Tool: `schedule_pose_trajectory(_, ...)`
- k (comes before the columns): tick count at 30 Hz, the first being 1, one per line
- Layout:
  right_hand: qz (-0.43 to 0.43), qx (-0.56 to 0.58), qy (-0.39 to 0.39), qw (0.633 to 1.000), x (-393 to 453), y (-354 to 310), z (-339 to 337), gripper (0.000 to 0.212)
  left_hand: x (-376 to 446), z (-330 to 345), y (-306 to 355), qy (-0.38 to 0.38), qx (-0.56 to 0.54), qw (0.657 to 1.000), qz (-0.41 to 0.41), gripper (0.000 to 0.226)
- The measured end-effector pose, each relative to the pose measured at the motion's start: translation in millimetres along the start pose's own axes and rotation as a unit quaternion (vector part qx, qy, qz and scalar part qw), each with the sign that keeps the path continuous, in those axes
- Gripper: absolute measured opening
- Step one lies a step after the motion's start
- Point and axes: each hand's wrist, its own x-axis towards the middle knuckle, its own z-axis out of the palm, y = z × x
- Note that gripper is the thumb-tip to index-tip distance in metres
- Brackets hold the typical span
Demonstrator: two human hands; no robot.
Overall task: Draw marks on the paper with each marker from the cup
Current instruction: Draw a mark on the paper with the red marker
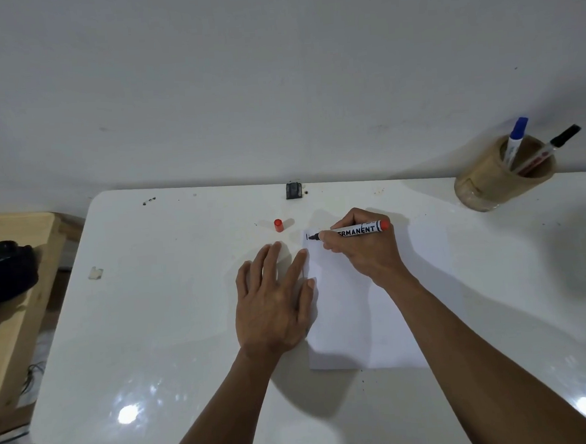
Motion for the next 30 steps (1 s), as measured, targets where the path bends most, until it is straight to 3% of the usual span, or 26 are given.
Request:
schedule_pose_trajectory(14,0.004,-0.007,-0.009,1.000,-1,-5,0,0.017,0,0,0,-0.002,-0.004,1.000,-0.003,0.049)
schedule_pose_trajectory(20,0.073,0.190,-0.004,0.979,-5,-18,-13,0.015,0,2,-1,0.002,-0.007,1.000,0.001,0.049)
schedule_pose_trajectory(28,0.034,0.219,0.013,0.975,-38,-40,-24,0.019,0,-4,0,-0.014,-0.044,0.999,-0.001,0.047)
schedule_pose_trajectory(30,0.038,0.228,0.022,0.973,-46,-44,-24,0.020,1,-10,1,-0.015,-0.095,0.995,-0.035,0.051)
